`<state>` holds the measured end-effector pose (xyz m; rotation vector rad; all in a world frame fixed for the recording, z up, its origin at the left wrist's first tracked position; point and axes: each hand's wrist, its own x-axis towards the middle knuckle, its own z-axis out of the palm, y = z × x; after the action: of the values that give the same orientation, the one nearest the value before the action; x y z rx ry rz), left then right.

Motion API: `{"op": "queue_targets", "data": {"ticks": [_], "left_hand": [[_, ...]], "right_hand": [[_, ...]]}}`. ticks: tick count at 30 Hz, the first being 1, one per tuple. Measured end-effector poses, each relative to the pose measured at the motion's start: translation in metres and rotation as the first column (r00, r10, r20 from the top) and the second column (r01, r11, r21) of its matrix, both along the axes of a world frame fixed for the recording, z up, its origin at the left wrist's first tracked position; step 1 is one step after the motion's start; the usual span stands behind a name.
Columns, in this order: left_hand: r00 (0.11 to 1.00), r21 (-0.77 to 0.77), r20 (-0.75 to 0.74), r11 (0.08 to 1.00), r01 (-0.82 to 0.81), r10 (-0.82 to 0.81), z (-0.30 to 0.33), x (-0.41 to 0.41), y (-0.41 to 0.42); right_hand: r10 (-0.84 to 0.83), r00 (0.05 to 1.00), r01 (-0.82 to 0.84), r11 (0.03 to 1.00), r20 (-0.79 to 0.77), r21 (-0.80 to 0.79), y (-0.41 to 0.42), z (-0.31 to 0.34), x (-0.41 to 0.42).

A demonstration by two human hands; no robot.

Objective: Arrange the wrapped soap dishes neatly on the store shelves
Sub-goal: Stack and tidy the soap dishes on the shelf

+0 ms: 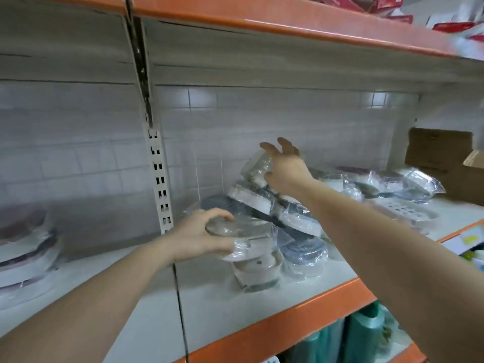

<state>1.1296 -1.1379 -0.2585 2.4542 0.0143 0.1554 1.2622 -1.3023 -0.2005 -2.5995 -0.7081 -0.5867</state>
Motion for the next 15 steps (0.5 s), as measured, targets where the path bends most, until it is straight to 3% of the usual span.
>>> {"op": "queue_targets", "data": {"ticks": [2, 6, 10, 15], "left_hand": [[0.999, -0.128, 0.04, 0.992, -0.025, 0.03, 0.006, -0.01, 0.013], [0.957, -0.199, 0.164, 0.958, -0.207, 0.241, 0.013, -0.023, 0.036], [0.836, -0.251, 0.313, 0.888, -0.385, 0.451, 0.014, -0.023, 0.037], [0.751, -0.247, 0.417, 0.859, -0.448, 0.512, 0.014, -0.024, 0.031]], "right_hand": [[0.004, 0.998, -0.009, 0.995, -0.056, -0.095, 0.012, 0.004, 0.017], [-0.11, 0.984, 0.087, 0.983, -0.138, -0.164, 0.03, 0.001, 0.043], [-0.223, 0.975, 0.224, 0.974, 0.026, -0.035, 0.037, -0.012, 0.039], [-0.113, 0.99, 0.08, 0.941, 0.084, 0.328, 0.019, -0.018, 0.02]]}}
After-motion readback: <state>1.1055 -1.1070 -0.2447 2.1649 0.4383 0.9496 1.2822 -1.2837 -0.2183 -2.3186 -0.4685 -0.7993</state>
